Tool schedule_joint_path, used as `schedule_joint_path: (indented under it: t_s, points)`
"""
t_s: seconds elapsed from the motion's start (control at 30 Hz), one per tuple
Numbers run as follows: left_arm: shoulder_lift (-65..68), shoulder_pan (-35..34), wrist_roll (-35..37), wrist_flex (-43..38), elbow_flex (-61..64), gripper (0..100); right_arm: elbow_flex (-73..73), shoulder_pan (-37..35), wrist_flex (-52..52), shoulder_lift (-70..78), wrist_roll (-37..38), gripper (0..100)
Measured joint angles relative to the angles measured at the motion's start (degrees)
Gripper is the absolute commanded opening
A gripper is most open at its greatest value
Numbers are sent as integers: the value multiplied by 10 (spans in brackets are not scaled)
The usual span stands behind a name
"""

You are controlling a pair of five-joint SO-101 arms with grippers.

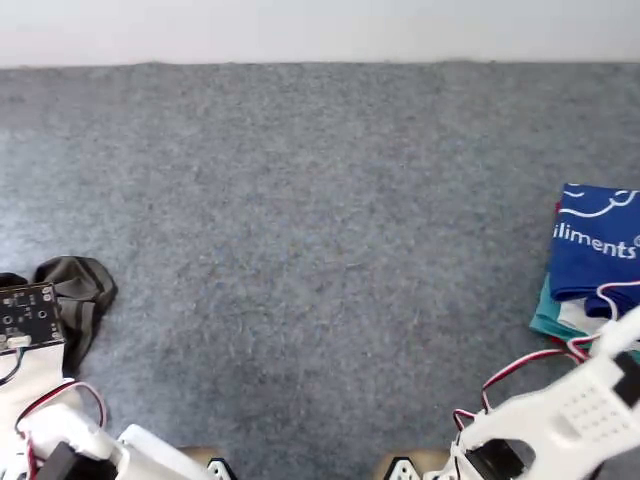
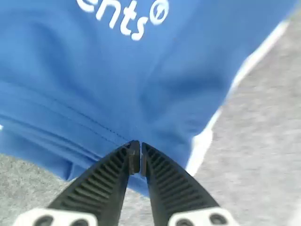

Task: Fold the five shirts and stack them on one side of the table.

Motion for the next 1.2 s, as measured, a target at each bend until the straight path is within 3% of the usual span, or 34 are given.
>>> schedule_joint_path:
  t_s: [0.2, 0.47, 0.6, 0.73, 0.9, 1.2]
  points:
    - [0, 0, 0, 0, 0, 16, 0, -43, -86, -30, 1, 11]
    - [0, 0, 0, 0, 0, 16, 0, -31, -369, 151, 1, 11]
    - [0, 0, 0, 0, 0, 16, 0, -20, -408, 178, 0, 9]
    - [0, 0, 0, 0, 0, 16, 1, -20, -374, 141, -3, 11]
    - [0, 0, 0, 0, 0, 16, 1, -25, -281, 32, -79, 12]
    - [0, 0, 0, 0, 0, 16, 1, -97, 5, -31, -99, 13]
